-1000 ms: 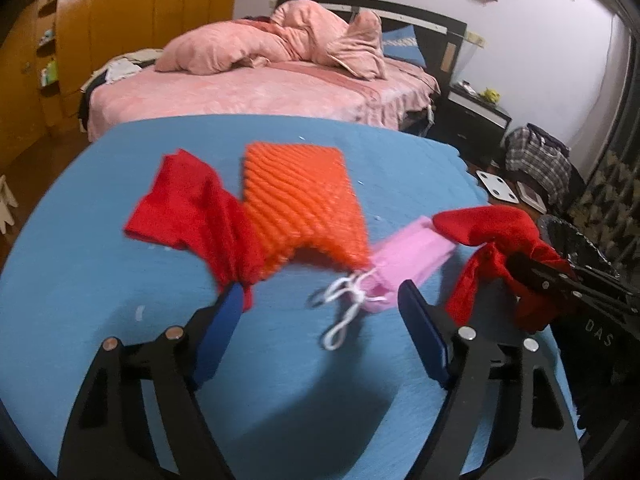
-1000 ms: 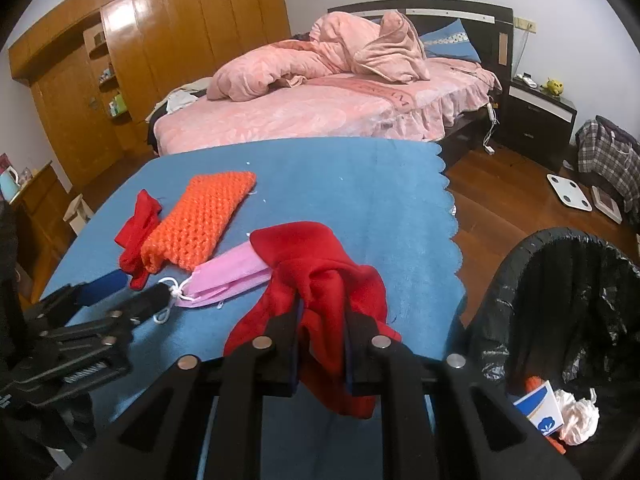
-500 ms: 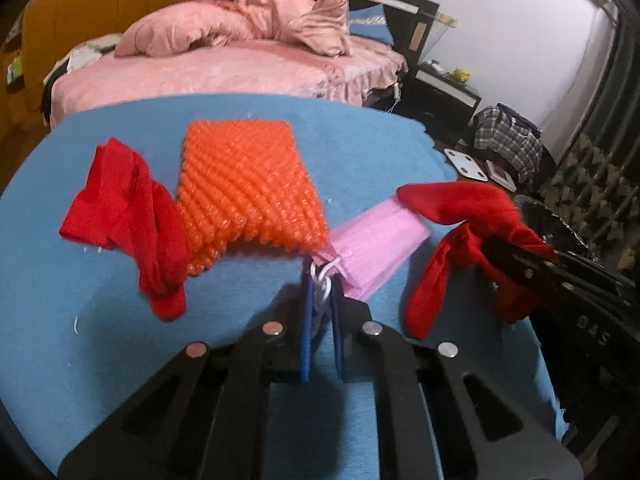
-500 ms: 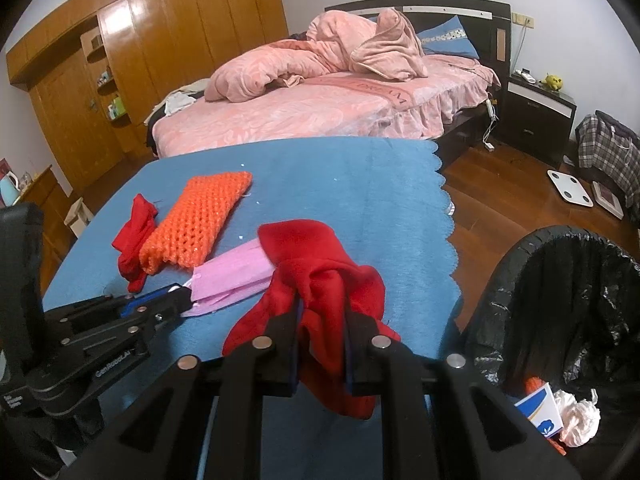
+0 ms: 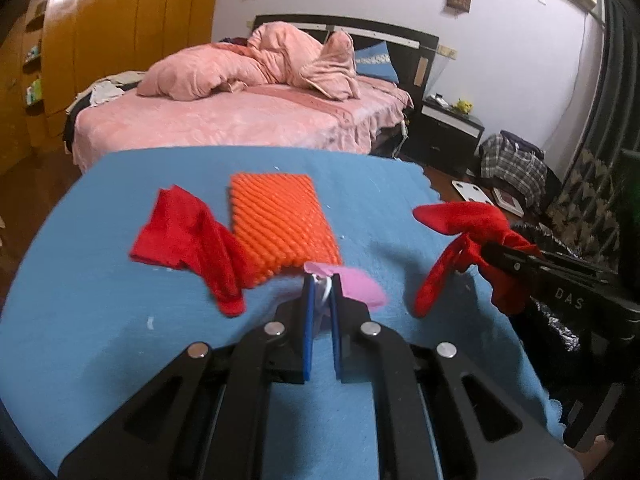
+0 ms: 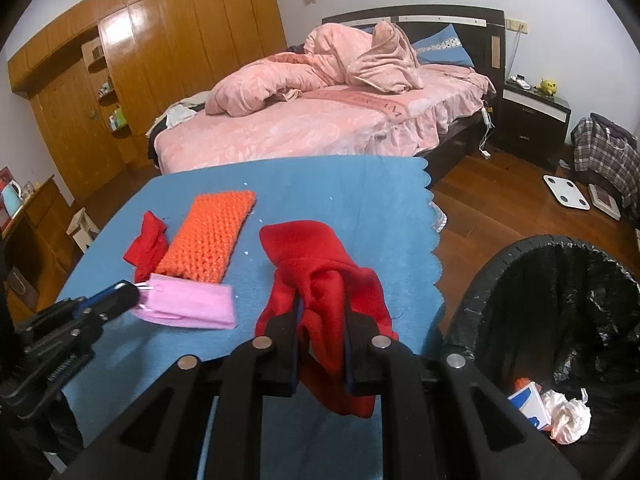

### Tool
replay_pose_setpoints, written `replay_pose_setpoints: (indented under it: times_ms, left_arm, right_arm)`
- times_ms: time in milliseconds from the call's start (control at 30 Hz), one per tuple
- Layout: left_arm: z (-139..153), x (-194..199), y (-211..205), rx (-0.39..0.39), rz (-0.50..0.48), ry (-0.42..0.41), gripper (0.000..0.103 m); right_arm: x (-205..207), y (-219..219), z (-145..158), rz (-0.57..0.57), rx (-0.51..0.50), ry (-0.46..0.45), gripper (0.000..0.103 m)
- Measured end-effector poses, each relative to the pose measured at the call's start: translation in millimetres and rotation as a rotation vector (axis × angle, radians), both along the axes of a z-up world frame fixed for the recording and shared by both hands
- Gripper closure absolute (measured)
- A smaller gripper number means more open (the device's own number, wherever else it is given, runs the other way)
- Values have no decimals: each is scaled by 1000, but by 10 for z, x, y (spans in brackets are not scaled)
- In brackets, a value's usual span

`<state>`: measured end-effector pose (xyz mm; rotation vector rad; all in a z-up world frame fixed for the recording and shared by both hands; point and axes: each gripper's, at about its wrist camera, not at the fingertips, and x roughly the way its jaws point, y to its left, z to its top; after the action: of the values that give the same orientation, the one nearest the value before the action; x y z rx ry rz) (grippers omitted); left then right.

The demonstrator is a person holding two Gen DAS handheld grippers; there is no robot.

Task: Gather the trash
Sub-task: 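Lift the pink mask with the left gripper while the right holds the red cloth, then carry the pink mask and red cloth over the bin and open both grippers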

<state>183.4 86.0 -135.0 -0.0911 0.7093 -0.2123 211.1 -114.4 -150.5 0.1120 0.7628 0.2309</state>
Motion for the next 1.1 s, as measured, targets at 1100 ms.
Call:
replay_pose_setpoints:
  times_ms: [1100]
  left_arm:
    - [685,-335,-462,-6,-80,-139,96]
  right_arm:
    - [-532,-396,689,-21,14,-126,87]
